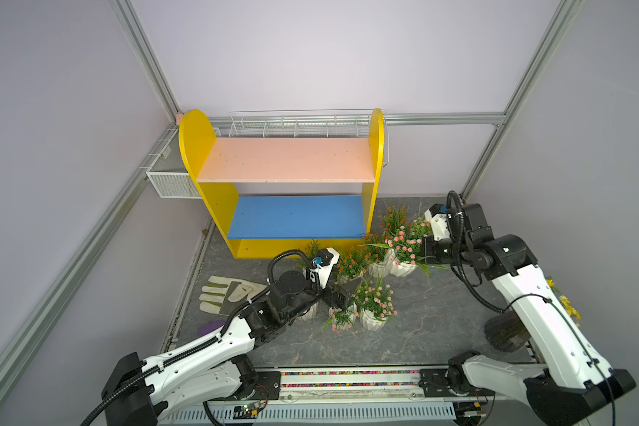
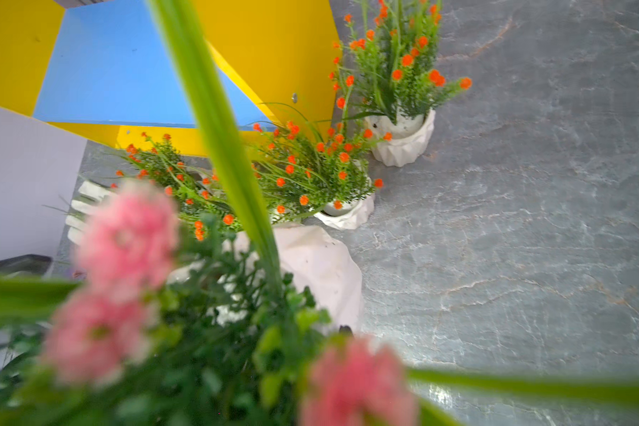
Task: Place the baby's breath potted plants on the rack by color
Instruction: Pick up the baby's breath potted plant from the center of the board.
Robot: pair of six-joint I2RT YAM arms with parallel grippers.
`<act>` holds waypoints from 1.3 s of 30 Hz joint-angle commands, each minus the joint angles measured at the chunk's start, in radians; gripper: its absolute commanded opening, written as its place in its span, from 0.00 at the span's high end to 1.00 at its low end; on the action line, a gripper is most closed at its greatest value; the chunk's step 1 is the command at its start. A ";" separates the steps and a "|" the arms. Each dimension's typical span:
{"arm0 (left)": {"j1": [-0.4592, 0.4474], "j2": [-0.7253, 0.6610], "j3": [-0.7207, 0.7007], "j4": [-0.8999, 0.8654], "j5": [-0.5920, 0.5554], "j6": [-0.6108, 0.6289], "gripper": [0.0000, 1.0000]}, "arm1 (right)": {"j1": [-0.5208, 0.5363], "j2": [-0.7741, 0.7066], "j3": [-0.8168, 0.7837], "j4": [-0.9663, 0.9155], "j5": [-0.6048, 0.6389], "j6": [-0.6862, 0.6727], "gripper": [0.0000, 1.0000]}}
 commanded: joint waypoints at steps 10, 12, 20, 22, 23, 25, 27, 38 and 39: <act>-0.097 0.090 0.097 0.077 -0.019 0.072 0.00 | 0.135 0.042 0.045 0.146 -0.025 0.022 0.93; -0.103 0.106 0.117 0.068 -0.017 0.078 0.00 | 0.156 0.040 0.032 0.163 -0.023 0.027 0.93; -0.114 0.166 0.170 0.064 -0.059 0.083 0.00 | 0.205 0.033 0.002 0.187 -0.015 0.034 0.93; -0.116 0.174 0.170 0.077 -0.076 0.083 0.00 | 0.213 0.031 -0.006 0.191 -0.018 0.035 0.93; -0.116 0.178 0.171 0.081 -0.078 0.083 0.00 | 0.218 0.032 -0.009 0.191 -0.020 0.034 0.93; -0.117 0.188 0.180 0.080 -0.081 0.088 0.00 | 0.224 0.033 -0.012 0.192 -0.022 0.033 0.93; -0.119 0.201 0.193 0.071 -0.092 0.091 0.00 | 0.231 0.034 -0.013 0.195 -0.024 0.031 0.93; -0.121 0.242 0.238 0.024 -0.105 0.118 0.00 | 0.253 0.037 -0.009 0.192 -0.032 0.022 0.93; -0.122 0.247 0.242 0.021 -0.100 0.117 0.00 | 0.254 0.039 -0.008 0.192 -0.033 0.021 0.93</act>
